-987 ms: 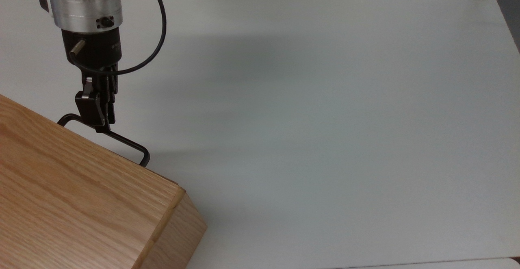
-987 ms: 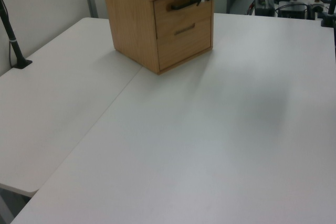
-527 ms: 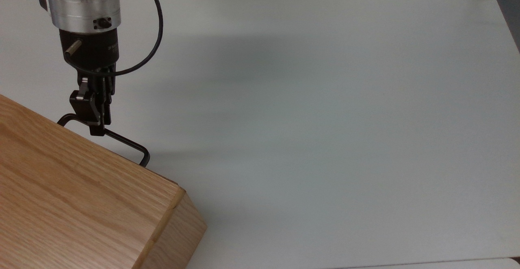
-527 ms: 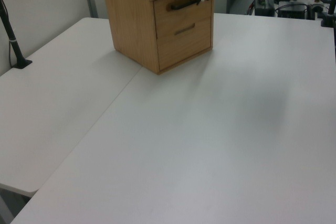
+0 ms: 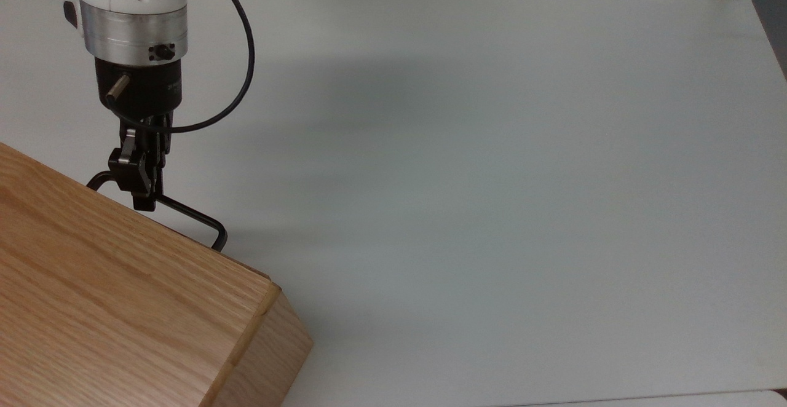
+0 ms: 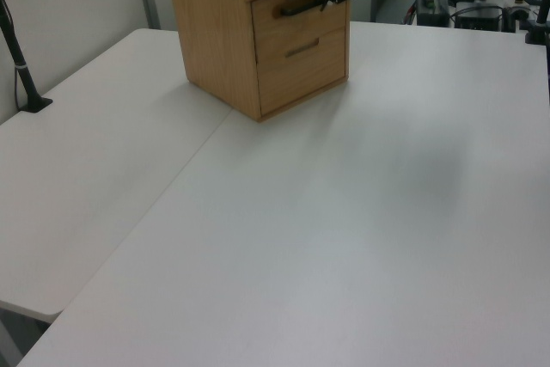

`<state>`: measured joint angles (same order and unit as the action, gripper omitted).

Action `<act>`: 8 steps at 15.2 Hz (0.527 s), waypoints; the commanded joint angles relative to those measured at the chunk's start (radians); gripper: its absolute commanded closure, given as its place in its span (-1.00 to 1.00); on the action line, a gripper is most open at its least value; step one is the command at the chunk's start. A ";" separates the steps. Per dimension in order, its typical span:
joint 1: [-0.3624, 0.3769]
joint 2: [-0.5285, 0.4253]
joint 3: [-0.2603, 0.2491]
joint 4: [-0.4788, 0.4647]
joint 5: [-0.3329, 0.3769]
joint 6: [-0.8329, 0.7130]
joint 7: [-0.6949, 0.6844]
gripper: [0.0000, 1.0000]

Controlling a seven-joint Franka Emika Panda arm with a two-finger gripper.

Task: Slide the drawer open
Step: 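Pull the handle outward, sliding the upper drawer out of the cabinet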

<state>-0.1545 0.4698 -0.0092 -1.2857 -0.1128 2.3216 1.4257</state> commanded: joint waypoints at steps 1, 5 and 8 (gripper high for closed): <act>-0.002 -0.103 0.050 -0.067 -0.039 -0.073 -0.057 0.78; -0.007 -0.151 0.087 -0.096 -0.035 -0.181 -0.091 0.78; -0.005 -0.186 0.107 -0.135 -0.031 -0.212 -0.116 0.78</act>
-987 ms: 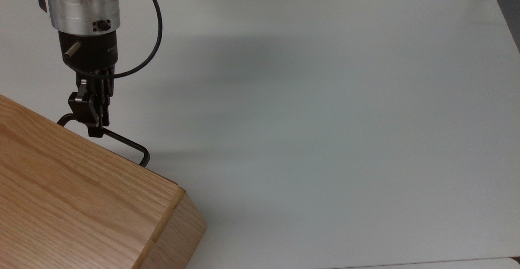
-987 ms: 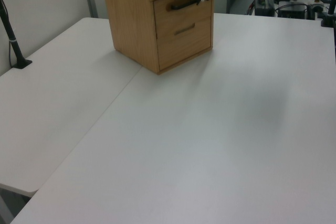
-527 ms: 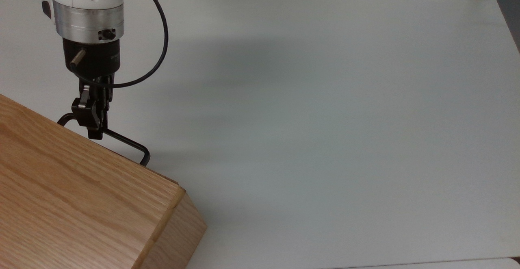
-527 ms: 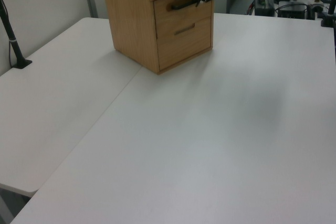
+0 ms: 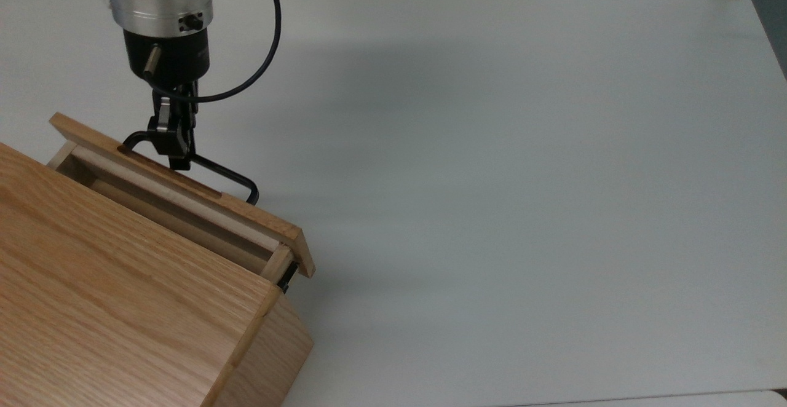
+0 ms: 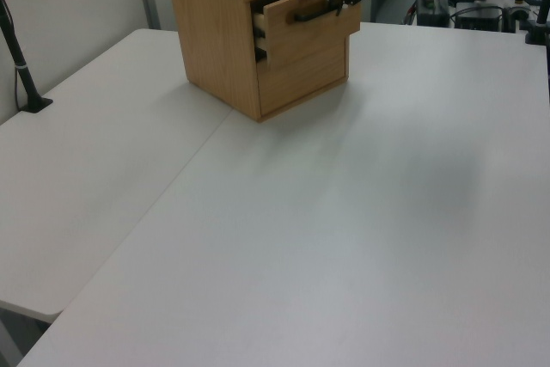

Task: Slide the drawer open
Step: 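Pull the handle outward, sliding the upper drawer out of the cabinet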

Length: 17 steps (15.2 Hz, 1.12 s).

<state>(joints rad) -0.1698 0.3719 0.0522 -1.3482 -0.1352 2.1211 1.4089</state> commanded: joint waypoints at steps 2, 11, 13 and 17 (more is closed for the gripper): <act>0.015 -0.109 0.052 -0.088 -0.004 -0.056 -0.126 0.78; 0.010 -0.145 0.166 -0.089 0.000 -0.263 -0.243 0.78; 0.010 -0.146 0.176 -0.089 0.000 -0.289 -0.260 0.78; 0.009 -0.163 0.202 -0.089 0.000 -0.367 -0.376 0.78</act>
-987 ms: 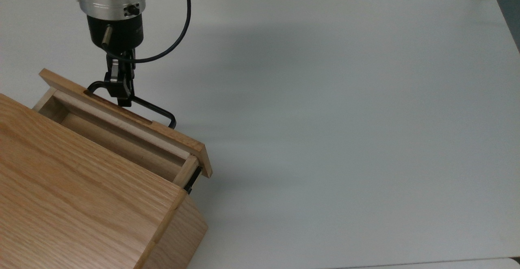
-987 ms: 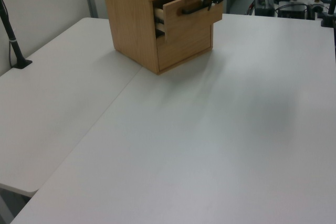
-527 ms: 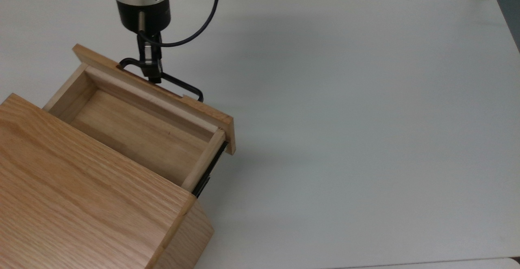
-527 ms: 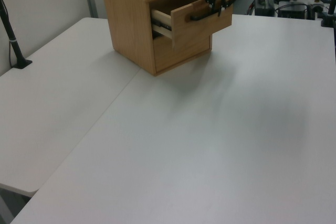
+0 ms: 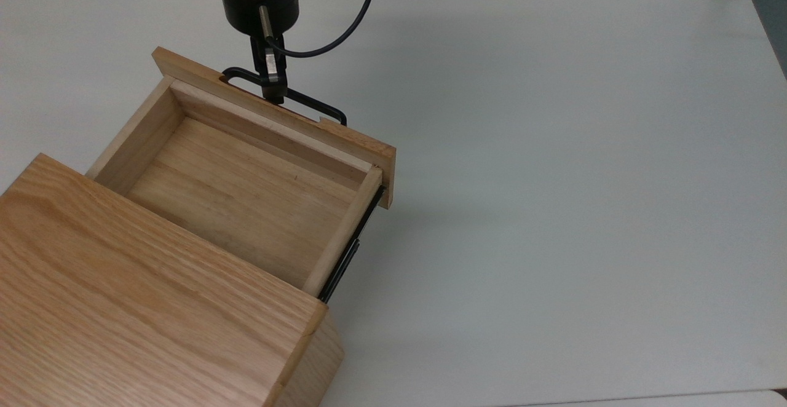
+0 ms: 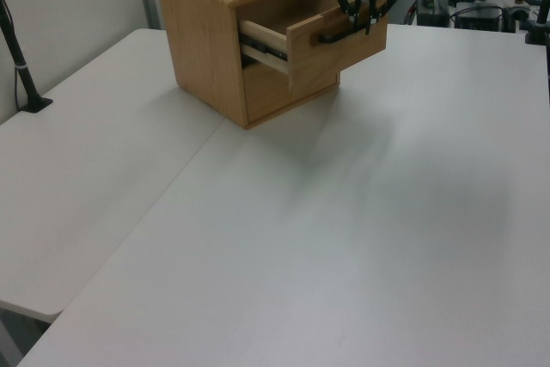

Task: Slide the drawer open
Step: 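Pull the handle outward, sliding the upper drawer out of the cabinet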

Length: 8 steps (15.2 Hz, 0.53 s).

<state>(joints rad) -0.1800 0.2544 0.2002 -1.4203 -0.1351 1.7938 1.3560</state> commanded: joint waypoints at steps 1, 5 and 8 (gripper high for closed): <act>0.020 -0.047 0.056 -0.017 0.000 -0.062 -0.372 0.78; 0.007 -0.061 0.054 -0.016 0.045 -0.090 -0.446 0.60; -0.018 -0.061 0.053 -0.016 0.074 -0.080 -0.440 0.34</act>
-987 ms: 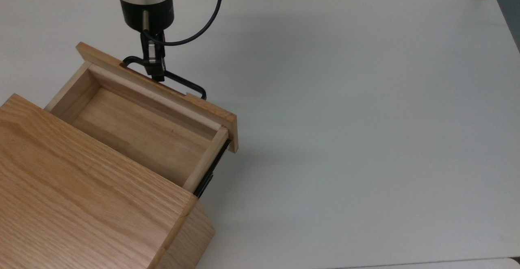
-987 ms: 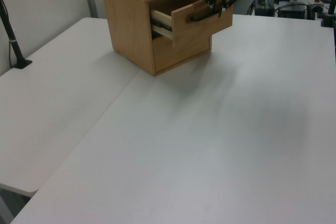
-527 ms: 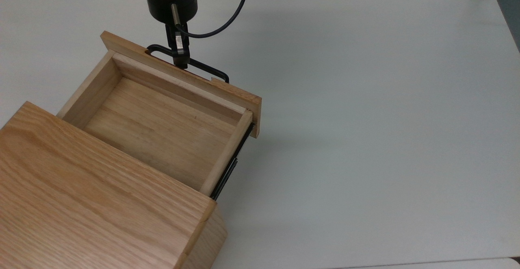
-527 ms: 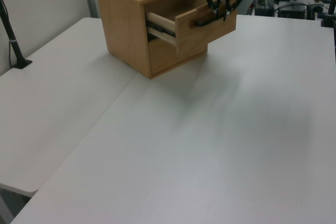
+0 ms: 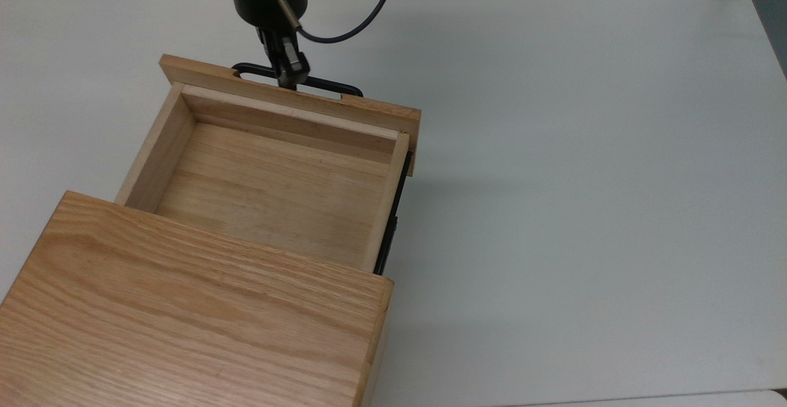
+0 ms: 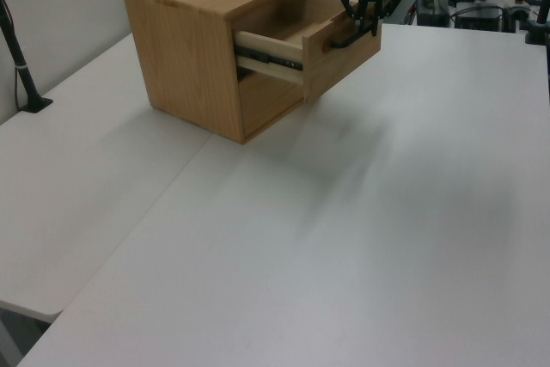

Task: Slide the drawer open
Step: 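Pull the handle outward, sliding the upper drawer out of the cabinet, then open the gripper, release the handle and lift away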

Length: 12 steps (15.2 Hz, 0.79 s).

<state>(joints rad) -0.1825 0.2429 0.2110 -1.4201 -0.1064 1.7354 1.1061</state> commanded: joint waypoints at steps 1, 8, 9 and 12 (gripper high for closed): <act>-0.021 -0.048 0.042 -0.014 0.050 -0.022 -0.184 0.09; -0.041 -0.051 0.036 -0.005 0.082 -0.027 -0.170 -1.00; -0.041 -0.053 0.036 -0.005 0.082 -0.027 -0.172 -1.00; -0.041 -0.057 0.034 0.009 0.080 -0.031 -0.183 -1.00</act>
<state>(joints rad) -0.2134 0.2100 0.2400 -1.4112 -0.0445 1.7338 0.9620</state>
